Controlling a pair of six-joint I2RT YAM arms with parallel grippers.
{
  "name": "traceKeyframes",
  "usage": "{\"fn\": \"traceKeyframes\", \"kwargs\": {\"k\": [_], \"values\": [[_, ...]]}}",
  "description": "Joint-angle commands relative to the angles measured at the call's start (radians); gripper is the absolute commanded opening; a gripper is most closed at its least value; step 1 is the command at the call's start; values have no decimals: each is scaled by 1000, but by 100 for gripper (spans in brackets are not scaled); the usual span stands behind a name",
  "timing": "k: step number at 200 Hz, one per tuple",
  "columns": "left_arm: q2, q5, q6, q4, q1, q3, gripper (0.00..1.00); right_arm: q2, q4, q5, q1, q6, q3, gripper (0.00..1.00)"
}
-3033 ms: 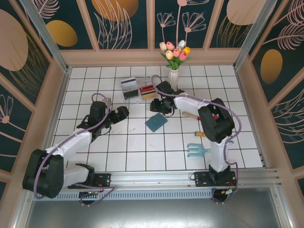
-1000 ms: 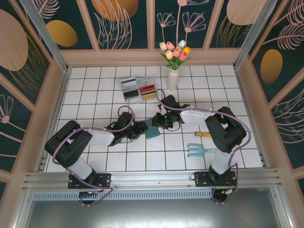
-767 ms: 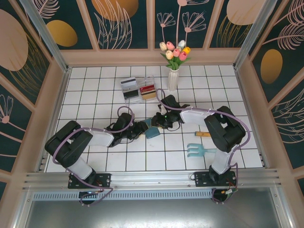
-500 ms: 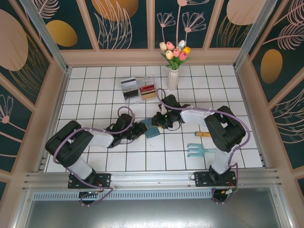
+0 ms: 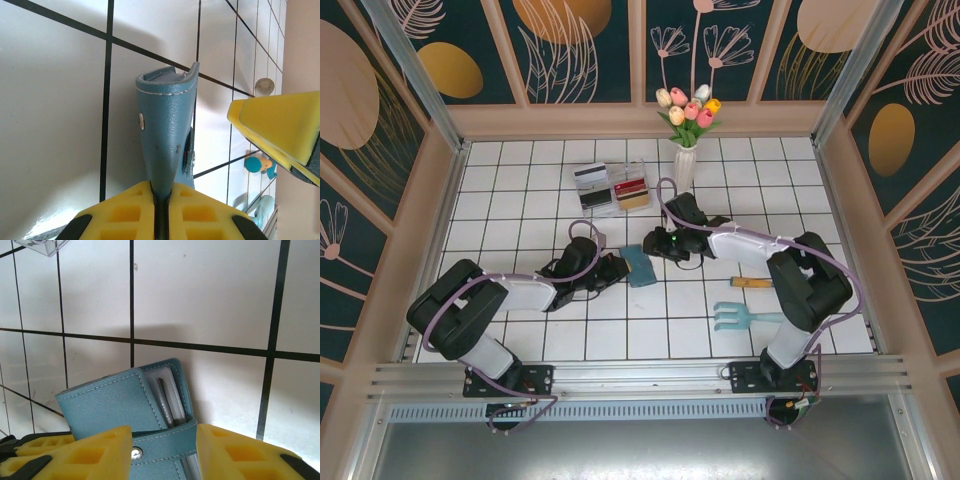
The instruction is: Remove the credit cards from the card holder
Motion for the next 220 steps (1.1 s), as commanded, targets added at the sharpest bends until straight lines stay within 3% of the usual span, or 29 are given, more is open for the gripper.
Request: {"fn": "traceKeyframes", "kwargs": {"k": [1, 58, 148, 220], "values": [[-14, 22, 32, -17, -7, 32, 6, 1, -43, 42, 33, -25, 37, 44], [-5, 24, 13, -8, -7, 31, 4, 45, -49, 38, 66, -1, 43, 56], [0, 16, 37, -42, -6, 61, 2, 90, -87, 11, 91, -40, 48, 60], [-35, -75, 38, -152, -7, 62, 0, 58, -232, 269, 84, -45, 47, 52]]}}
